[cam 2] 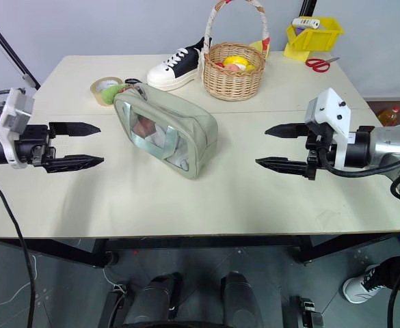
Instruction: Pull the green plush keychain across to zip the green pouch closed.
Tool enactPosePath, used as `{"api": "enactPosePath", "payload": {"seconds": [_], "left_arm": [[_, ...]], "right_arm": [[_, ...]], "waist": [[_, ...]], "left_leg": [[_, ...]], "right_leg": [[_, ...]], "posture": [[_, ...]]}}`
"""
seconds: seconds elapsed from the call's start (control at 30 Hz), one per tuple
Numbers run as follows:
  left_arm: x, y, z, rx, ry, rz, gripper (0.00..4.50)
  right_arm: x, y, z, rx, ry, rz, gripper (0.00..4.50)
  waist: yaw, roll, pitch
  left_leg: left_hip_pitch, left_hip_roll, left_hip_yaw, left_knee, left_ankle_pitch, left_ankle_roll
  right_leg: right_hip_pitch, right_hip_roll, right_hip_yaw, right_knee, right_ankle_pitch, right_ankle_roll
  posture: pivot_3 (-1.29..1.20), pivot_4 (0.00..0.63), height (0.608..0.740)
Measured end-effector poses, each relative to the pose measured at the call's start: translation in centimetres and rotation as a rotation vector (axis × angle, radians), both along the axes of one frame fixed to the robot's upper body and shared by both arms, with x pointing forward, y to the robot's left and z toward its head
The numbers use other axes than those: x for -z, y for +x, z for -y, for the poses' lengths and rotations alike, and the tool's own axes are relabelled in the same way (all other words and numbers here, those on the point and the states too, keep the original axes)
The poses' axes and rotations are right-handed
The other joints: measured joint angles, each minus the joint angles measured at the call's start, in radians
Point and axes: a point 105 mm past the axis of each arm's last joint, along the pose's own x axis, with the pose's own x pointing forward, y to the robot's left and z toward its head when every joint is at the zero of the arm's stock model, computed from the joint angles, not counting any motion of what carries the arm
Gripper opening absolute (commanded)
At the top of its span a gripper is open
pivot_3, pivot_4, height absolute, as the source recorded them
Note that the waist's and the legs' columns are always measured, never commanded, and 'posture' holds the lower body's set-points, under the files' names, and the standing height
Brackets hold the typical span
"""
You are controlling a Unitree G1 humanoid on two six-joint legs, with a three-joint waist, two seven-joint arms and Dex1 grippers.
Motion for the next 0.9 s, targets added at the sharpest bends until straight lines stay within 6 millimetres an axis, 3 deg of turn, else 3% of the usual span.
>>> {"api": "enactPosePath", "payload": {"seconds": [0.5, 0.8, 0.9], "left_arm": [[-0.2, -0.2, -0.1, 0.000, -0.019, -0.008, 4.48], [-0.8, -0.3, -0.5, -0.007, -0.054, 0.008, 4.48], [-1.5, -0.2, -0.7, -0.010, -0.086, 0.027, 4.48]], "right_arm": [[0.1, 0.3, -0.3, 0.003, -0.007, -0.003, 3.64], [-0.9, 0.7, -1.9, 0.000, 0.016, -0.006, 3.64], [-2.4, 1.3, -3.4, -0.006, 0.049, 0.007, 3.64]], "waist": [[0.000, 0.000, 0.000], [0.000, 0.000, 0.000], [-0.004, 0.000, 0.000]], "left_leg": [[0.000, 0.000, 0.000, 0.000, 0.000, 0.000], [0.000, 0.000, 0.000, 0.000, 0.000, 0.000], [0.000, 0.000, 0.000, 0.000, 0.000, 0.000]], "right_leg": [[0.000, 0.000, 0.000, 0.000, 0.000, 0.000], [0.000, 0.000, 0.000, 0.000, 0.000, 0.000], [0.000, -0.001, 0.000, 0.000, 0.000, 0.000]], "posture": [[0.00, 0.150, 0.695], [0.00, 0.150, 0.695], [0.00, 0.150, 0.695]]}}
